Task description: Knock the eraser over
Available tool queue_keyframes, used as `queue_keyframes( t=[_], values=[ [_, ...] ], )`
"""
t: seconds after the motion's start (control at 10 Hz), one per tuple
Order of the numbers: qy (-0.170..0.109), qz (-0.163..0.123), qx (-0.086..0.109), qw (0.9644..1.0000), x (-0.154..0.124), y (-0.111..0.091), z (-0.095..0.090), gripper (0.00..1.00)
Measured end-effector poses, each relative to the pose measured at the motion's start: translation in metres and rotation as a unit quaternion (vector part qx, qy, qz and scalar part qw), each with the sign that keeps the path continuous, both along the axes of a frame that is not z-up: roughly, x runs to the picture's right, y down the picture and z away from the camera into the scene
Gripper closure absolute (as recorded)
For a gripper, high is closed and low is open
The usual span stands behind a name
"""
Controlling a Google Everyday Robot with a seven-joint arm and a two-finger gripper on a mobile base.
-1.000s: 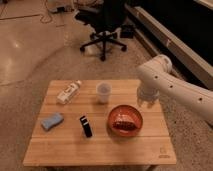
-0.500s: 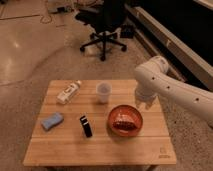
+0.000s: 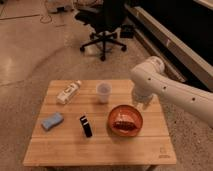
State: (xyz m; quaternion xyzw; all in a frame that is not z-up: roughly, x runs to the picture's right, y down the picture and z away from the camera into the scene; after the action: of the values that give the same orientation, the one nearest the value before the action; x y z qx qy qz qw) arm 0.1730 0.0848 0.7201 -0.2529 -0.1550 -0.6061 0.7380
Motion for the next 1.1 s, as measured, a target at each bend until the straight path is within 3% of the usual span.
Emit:
queue_keyframes(
  t=[0.3, 0.7, 0.9, 1.1],
  values=[
    [-0.004, -0.004, 0.000, 1.0000, 0.020, 0.000, 0.000, 0.59],
    [-0.007, -0.011, -0.004, 0.9999, 0.001, 0.003, -0.001, 0.59],
    [-0.007, -0.010, -0.005, 0.9999, 0.005, 0.008, -0.006, 0.59],
    [-0.010, -0.012, -0.002, 0.9999, -0.005, 0.002, -0.001, 0.59]
  ],
)
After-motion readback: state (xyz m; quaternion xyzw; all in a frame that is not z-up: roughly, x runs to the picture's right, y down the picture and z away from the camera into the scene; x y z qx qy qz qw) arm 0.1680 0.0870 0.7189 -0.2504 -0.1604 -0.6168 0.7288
